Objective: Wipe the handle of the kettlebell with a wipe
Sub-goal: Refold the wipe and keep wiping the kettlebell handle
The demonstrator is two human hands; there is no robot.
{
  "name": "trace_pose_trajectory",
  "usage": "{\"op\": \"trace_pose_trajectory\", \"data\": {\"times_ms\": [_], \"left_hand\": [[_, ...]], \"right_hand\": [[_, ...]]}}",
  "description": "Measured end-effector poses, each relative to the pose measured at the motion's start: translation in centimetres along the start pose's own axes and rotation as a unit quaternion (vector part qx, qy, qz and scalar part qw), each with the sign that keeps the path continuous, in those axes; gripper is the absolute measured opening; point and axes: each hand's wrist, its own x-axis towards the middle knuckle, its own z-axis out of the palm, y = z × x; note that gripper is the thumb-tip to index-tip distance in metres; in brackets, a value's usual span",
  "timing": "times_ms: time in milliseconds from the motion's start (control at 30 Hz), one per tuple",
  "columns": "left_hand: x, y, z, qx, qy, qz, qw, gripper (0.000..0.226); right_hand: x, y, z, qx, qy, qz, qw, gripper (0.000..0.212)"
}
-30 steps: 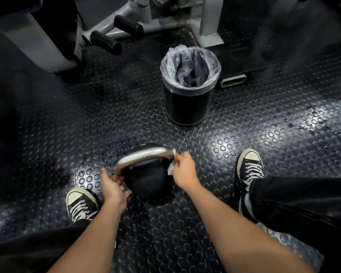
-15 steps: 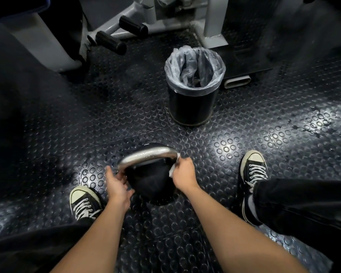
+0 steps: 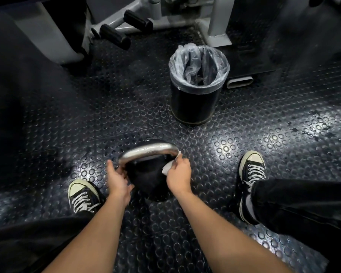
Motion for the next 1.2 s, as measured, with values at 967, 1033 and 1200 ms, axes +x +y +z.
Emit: {"op": "trace_pose_trajectory", "data": {"times_ms": [967,1033,1200], "left_hand": [[-0.1,0.3,-0.8,0.024,0.015,-0.017,0.999,0.075],[-0.1,0.3,-0.8,0.020,0.012,-0.019,1.000,0.074],[0.2,0.1,-0.9,0.020,0.007,-0.017,1.000,0.074]], "right_hand": [[-1.2,-0.8,0.6,0.046,0.010,0.053,0.997,0.044],[-0.5,-0.3,0.7,0.051,0.009,0.060,0.997,0.043],[0.5,-1.1,1.2,0.063,0.025,0.076,0.995,0.047]]}}
